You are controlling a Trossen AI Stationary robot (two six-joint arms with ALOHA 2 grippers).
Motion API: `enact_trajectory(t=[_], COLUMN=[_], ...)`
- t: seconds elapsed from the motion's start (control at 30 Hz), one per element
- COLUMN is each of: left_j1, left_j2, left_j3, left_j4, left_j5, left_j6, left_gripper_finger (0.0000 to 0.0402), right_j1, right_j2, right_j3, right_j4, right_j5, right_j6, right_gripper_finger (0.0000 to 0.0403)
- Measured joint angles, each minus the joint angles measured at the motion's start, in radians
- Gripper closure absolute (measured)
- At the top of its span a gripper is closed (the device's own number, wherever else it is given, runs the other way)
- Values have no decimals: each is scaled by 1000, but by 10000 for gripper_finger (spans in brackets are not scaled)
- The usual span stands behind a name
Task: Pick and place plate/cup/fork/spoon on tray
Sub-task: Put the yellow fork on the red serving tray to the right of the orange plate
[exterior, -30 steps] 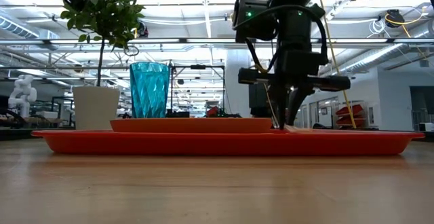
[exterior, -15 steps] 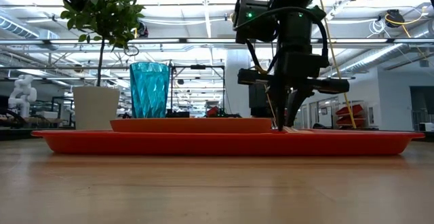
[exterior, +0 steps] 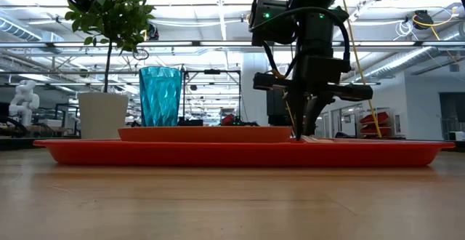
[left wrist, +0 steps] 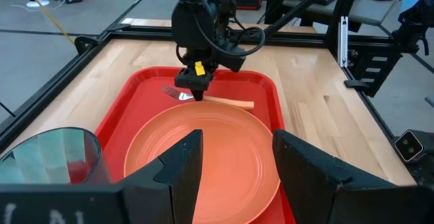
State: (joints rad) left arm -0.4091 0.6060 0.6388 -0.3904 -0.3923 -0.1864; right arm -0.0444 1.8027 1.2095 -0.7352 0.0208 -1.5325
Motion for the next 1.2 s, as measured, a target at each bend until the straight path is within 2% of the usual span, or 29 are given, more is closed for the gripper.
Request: enact_trajectory(t=[0.37, 0.97, 1.2], left_j1=[0, 0, 0], left_j2=[0, 0, 0], left_j3=[0, 0, 0], left_j4=[-1, -1, -1], left_j5=[1, 1, 1], left_j6=[2, 2, 1], left_gripper_finger=[220, 220, 220], right_j1=[0, -8, -8], right_j2=[0, 0, 0], right_j3=[-75, -77, -77], right_j4=[73, 91, 90], right_j5=[-22, -16, -15], right_j6=[-1, -25, -17], right_gripper_finger=[397, 396, 374])
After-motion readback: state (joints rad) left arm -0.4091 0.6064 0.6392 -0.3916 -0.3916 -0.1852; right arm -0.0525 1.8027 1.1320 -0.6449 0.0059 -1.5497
